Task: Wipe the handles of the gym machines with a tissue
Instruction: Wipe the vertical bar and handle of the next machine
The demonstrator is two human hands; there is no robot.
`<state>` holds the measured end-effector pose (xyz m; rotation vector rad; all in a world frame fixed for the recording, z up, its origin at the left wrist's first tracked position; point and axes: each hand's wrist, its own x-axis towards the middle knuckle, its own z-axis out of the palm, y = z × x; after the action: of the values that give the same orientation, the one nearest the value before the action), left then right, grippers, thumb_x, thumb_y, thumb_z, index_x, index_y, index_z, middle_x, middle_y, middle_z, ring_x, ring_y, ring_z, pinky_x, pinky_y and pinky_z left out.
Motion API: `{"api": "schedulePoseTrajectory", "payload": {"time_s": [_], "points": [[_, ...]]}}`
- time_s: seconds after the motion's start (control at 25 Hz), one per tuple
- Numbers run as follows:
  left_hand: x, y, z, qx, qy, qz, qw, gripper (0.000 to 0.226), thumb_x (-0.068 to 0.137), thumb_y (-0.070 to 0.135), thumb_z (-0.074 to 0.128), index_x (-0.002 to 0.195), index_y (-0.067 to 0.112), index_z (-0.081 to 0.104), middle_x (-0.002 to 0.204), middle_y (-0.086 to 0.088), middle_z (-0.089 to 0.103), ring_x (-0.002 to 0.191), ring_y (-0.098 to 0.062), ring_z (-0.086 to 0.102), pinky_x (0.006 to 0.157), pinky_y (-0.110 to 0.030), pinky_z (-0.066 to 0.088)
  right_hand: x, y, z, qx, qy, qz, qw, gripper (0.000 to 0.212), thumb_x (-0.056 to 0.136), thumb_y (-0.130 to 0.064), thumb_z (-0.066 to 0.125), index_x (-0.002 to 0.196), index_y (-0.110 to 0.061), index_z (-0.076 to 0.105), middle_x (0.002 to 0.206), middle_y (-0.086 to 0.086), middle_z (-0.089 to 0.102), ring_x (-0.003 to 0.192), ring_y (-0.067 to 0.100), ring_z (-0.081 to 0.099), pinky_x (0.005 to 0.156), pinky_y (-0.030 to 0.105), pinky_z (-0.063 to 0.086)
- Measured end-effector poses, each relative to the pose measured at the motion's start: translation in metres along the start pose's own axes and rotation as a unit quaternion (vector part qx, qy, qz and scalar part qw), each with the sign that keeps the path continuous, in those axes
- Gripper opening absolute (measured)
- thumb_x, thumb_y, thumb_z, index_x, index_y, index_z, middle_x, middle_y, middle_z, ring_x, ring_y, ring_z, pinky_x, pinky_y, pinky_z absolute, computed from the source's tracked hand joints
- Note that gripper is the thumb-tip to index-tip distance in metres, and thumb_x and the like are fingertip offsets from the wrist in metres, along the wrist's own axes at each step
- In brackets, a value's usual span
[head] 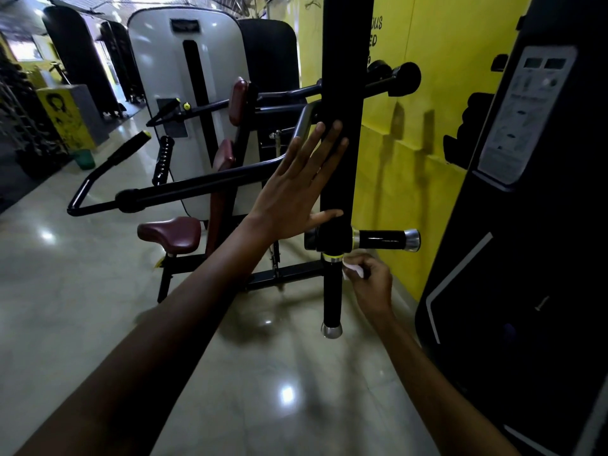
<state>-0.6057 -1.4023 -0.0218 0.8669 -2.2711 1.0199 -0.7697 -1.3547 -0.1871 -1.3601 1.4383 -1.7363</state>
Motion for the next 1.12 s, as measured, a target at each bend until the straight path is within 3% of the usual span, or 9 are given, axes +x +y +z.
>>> {"api": "schedulePoseTrajectory", "payload": {"time_s": [0.24, 0.4, 0.56, 0.64, 0.72, 0.8, 0.92, 1.04, 1.12], "points": [[0.0, 0.0, -0.001, -0.006, 0.001, 0.0, 1.0, 0.097, 0.088, 0.072, 0.039, 0.151, 0.007, 0.004, 0.157, -0.021, 0.011, 0.146, -0.035, 0.008, 0.116, -0.053, 0.02, -0.033, 0.029, -0.007, -0.08, -0.006, -0.009, 0.997, 0.015, 0.075, 0.01, 0.068, 0.076, -0.005, 0.07, 0.078, 0.0, 0.07, 0.077, -0.002, 0.065, 0.074, 0.019, 0.052], [-0.001, -0.001, 0.0, -0.004, 0.005, 0.003, 1.0, 0.097, 0.088, 0.071, 0.039, 0.151, 0.007, 0.005, 0.157, -0.021, 0.011, 0.146, -0.035, 0.008, 0.117, -0.052, 0.018, -0.052, 0.044, -0.007, -0.102, -0.02, 0.002, 0.995, 0.017, 0.073, 0.016, 0.066, 0.074, -0.001, 0.069, 0.075, -0.001, 0.067, 0.074, -0.012, 0.062, 0.069, 0.007, 0.047], [-0.001, -0.001, 0.001, -0.004, 0.008, 0.005, 1.0, 0.097, 0.088, 0.071, 0.039, 0.151, 0.007, 0.005, 0.157, -0.021, 0.011, 0.146, -0.035, 0.008, 0.117, -0.052, 0.018, -0.072, 0.062, -0.013, -0.12, -0.048, 0.036, 0.991, 0.027, 0.077, 0.011, 0.065, 0.068, -0.015, 0.064, 0.068, -0.001, 0.066, 0.066, -0.008, 0.061, 0.063, 0.021, 0.047], [-0.001, -0.002, 0.0, 0.006, 0.006, 0.005, 1.0, 0.097, 0.088, 0.072, 0.038, 0.151, 0.007, 0.006, 0.158, -0.02, 0.011, 0.146, -0.034, 0.008, 0.118, -0.051, 0.017, -0.068, 0.06, -0.018, -0.128, -0.063, 0.039, 0.989, 0.029, 0.076, 0.009, 0.067, 0.07, -0.019, 0.062, 0.067, -0.008, 0.065, 0.066, -0.01, 0.06, 0.064, 0.016, 0.046], [0.0, -0.002, 0.0, 0.013, 0.002, 0.008, 1.0, 0.096, 0.088, 0.072, 0.037, 0.151, 0.007, 0.007, 0.158, -0.019, 0.011, 0.146, -0.034, 0.008, 0.118, -0.05, 0.016, -0.054, 0.041, -0.019, -0.14, -0.041, 0.01, 0.989, 0.024, 0.08, -0.002, 0.069, 0.074, -0.024, 0.06, 0.067, -0.013, 0.06, 0.063, -0.009, 0.057, 0.061, 0.015, 0.042], [0.0, -0.003, 0.001, 0.017, 0.003, 0.008, 1.0, 0.096, 0.088, 0.073, 0.036, 0.151, 0.007, 0.007, 0.158, -0.019, 0.011, 0.147, -0.033, 0.009, 0.118, -0.051, 0.017, -0.037, 0.008, -0.018, -0.153, 0.008, -0.096, 0.983, 0.012, 0.085, -0.014, 0.064, 0.078, -0.022, 0.06, 0.07, -0.011, 0.058, 0.065, -0.004, 0.055, 0.06, 0.011, 0.038], [0.0, -0.002, 0.001, 0.017, 0.009, 0.01, 1.0, 0.096, 0.088, 0.073, 0.035, 0.151, 0.008, 0.002, 0.158, -0.019, 0.011, 0.147, -0.033, 0.009, 0.116, -0.052, 0.02, -0.022, -0.033, -0.009, -0.286, 0.006, -0.308, 0.907, 0.014, 0.087, -0.016, 0.057, 0.094, -0.009, 0.067, 0.093, 0.003, 0.064, 0.087, 0.012, 0.054, 0.07, 0.017, 0.038], [0.0, -0.002, 0.0, 0.009, 0.01, 0.008, 1.0, 0.096, 0.088, 0.072, 0.035, 0.151, 0.008, 0.002, 0.158, -0.019, 0.011, 0.146, -0.034, 0.009, 0.115, -0.053, 0.022, -0.011, -0.043, 0.001, -0.44, -0.068, -0.51, 0.736, 0.021, 0.082, -0.008, 0.064, 0.103, -0.003, 0.066, 0.103, 0.011, 0.064, 0.095, 0.025, 0.057, 0.073, 0.032, 0.045], [0.0, -0.002, 0.0, 0.009, 0.009, 0.008, 1.0, 0.095, 0.089, 0.072, 0.035, 0.151, 0.007, 0.003, 0.158, -0.019, 0.011, 0.146, -0.034, 0.009, 0.115, -0.053, 0.023, -0.005, -0.036, 0.003, -0.511, -0.12, -0.553, 0.646, 0.022, 0.078, -0.006, 0.066, 0.099, -0.003, 0.065, 0.101, 0.013, 0.065, 0.095, 0.027, 0.059, 0.074, 0.035, 0.045]]}}
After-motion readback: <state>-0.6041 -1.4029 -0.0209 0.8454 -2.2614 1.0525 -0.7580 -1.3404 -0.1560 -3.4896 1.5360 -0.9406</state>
